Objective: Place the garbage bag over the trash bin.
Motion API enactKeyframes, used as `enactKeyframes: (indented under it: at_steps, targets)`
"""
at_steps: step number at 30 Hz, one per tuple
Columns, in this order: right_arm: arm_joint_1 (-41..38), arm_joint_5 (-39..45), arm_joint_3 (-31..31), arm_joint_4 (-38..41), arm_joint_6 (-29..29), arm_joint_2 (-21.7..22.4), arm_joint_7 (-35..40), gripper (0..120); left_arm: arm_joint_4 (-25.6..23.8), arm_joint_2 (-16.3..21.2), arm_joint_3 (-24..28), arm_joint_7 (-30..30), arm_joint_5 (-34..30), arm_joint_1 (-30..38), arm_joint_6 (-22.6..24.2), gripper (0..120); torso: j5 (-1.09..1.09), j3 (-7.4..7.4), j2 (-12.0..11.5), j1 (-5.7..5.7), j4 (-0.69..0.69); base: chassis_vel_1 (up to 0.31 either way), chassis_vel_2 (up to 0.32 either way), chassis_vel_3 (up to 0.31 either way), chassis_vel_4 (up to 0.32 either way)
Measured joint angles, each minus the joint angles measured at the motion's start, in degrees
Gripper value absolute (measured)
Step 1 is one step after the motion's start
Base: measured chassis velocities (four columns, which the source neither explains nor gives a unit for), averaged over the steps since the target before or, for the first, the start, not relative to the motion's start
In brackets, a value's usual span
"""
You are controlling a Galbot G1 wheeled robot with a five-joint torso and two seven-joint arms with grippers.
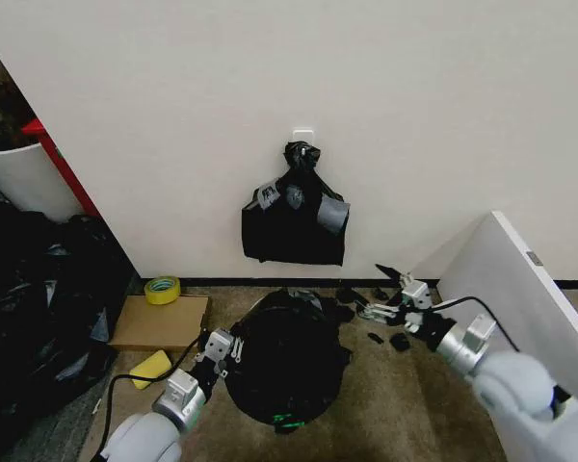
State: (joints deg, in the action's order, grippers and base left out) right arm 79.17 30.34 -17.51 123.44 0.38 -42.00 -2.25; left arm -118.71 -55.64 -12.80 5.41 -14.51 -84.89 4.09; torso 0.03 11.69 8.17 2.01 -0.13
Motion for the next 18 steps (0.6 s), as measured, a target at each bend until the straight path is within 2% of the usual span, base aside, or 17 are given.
enactKeyframes:
  at_steps: [2,3,5,8,12,18]
  targets:
    - [1.5,-1.7,0.4,2.7,-2.5,-0.9,3.3,62,0.4,-0.5,0.5,1.4,-2.2,0.7,-0.2,1,-0.02,0.0,0.0,0.0,0.0,0.0,0.0,0.0,0.0]
    - [1.5,-1.7,0.4,2.7,-2.5,-0.9,3.3,62,0.4,-0.5,0.5,1.4,-2.2,0.7,-0.2,1,-0.02,0.0,0.0,0.0,0.0,0.0,0.0,0.0,0.0]
    - [4.3,-2.6,1.0,7.0,-7.1,-2.6,7.0,51,0.9,-0.8,1.7,3.4,-6.1,2.1,-1.0,1,-0.01,0.0,0.0,0.0,-0.03,0.0,0.0,0.0,0.0]
    - [6.9,-1.6,2.0,10.3,-10.3,-4.2,8.8,40,1.4,-0.7,3.4,5.1,-9.6,3.7,-2.0,1,-0.01,0.0,0.0,0.0,-0.03,0.0,0.0,0.0,0.0]
    - [8.1,-0.3,2.6,12.1,-12.5,-5.0,9.3,30,1.9,-0.7,4.9,5.9,-11.2,4.9,-2.6,1,-0.01,0.0,0.0,0.0,-0.03,0.0,0.0,0.0,0.0]
    - [7.4,1.7,7.7,14.3,-21.8,-8.6,12.8,3,3.7,-2.1,10.3,8.5,-10.9,8.2,-3.1,1,-0.01,0.0,0.0,0.0,-0.02,0.0,0.0,0.0,0.0]
